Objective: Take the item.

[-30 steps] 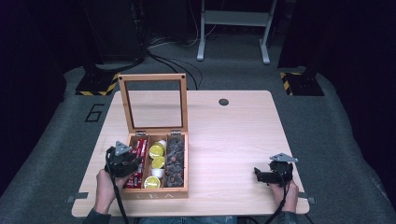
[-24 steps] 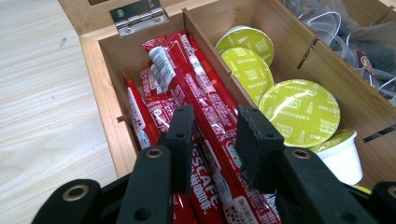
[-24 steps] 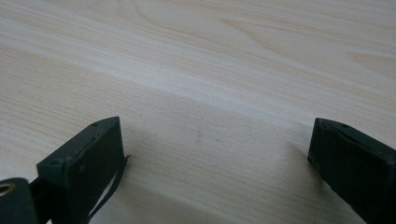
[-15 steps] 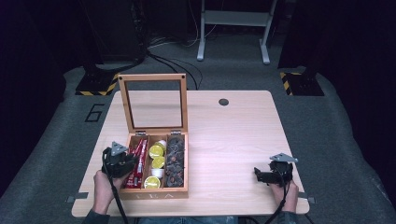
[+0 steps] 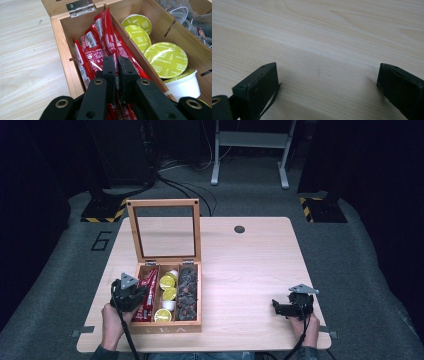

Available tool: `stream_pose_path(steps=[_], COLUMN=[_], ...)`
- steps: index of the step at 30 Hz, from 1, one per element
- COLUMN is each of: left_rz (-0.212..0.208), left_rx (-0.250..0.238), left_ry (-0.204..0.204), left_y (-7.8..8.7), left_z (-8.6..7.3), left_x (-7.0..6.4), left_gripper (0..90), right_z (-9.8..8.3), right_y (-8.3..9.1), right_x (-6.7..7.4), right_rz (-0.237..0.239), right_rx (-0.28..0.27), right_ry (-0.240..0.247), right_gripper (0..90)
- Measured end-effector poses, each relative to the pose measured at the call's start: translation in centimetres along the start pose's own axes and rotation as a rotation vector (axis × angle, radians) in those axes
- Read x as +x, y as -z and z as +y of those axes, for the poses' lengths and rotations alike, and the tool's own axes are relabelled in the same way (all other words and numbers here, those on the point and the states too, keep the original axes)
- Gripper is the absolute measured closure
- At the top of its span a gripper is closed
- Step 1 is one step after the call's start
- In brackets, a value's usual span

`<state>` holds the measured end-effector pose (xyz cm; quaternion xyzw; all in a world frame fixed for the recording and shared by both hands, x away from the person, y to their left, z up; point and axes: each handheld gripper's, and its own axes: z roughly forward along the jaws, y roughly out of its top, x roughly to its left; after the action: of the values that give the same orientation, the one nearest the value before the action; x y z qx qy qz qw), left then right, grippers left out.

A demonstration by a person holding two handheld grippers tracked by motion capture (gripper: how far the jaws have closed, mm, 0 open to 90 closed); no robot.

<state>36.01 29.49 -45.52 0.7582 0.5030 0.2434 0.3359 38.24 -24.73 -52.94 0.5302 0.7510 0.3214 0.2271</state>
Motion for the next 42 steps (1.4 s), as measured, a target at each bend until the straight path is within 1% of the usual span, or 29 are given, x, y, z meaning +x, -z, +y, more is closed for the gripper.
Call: stream_pose_path(steps=[3,4,6,8,12,17,20,23,26,30,32,33,34,36,40,41,42], left_rz=[-0.003,-0.01,-0.01,-0.011,-0.018,-0.017,-0.017,-0.008,-0.007,0.005,0.01,0.01,0.018,0.019,0.03,0.043,0.043], left_rx=[-0.004,-0.013,-0.024,-0.025,-0.053,-0.076,-0.08,-0.098,-0.103,-0.119,-0.124,-0.12,-0.132,-0.133,-0.144,-0.154,-0.154], left_ry=[-0.001,-0.003,-0.003,-0.005,-0.007,-0.008,-0.013,-0.013,-0.011,-0.005,-0.005,-0.011,-0.009,-0.009,-0.009,-0.004,-0.004], left_y=[0.2,0.3,0.4,0.5,1.1,1.7,2.0,2.3,2.7,3.1,3.2,3.3,3.4,3.5,4.0,4.2,4.2], left_z=[0.0,0.0,0.1,0.1,0.3,0.5,0.6,0.7,0.8,0.9,0.9,1.0,1.0,1.0,1.2,1.2,1.2], left_x=[0.0,0.0,-0.1,-0.1,-0.1,0.0,0.1,0.2,0.4,0.6,0.7,0.8,0.8,0.9,1.3,1.6,1.6], left_gripper=[84.5,84.5,84.5,84.6,84.6,84.6,84.6,84.6,84.6,84.7,84.6,84.6,84.6,84.6,84.6,84.6,84.6], right_z=[0.0,0.0,0.0,0.0,0.0,0.0,0.0,0.0,0.0,0.0,0.0,0.0,0.0,0.0,0.0,0.0,0.0], right_y=[0.0,0.0,0.0,0.0,0.0,0.0,0.0,0.0,0.0,0.0,0.0,0.0,0.0,0.0,0.0,0.0,0.0], right_x=[0.0,0.0,0.0,0.0,0.0,0.0,0.0,0.0,0.0,0.0,0.0,0.0,0.0,0.0,0.0,0.0,0.0], right_rz=[0.0,0.0,0.0,0.0,0.0,0.0,0.0,0.001,0.002,0.001,0.002,0.001,0.001,0.001,0.001,0.001,0.001], right_rx=[0.0,0.0,0.0,0.0,0.0,0.0,0.0,0.001,-0.001,-0.002,-0.001,-0.002,-0.002,-0.002,-0.002,-0.001,-0.001], right_ry=[0.0,0.0,0.0,0.0,0.0,0.0,0.0,0.0,0.0,0.0,-0.001,0.001,0.001,0.001,0.001,-0.002,-0.002], right_gripper=[3.0,3.0,3.0,3.0,3.0,3.0,3.0,3.1,3.1,3.1,3.1,3.1,3.1,3.2,3.2,3.1,3.1])
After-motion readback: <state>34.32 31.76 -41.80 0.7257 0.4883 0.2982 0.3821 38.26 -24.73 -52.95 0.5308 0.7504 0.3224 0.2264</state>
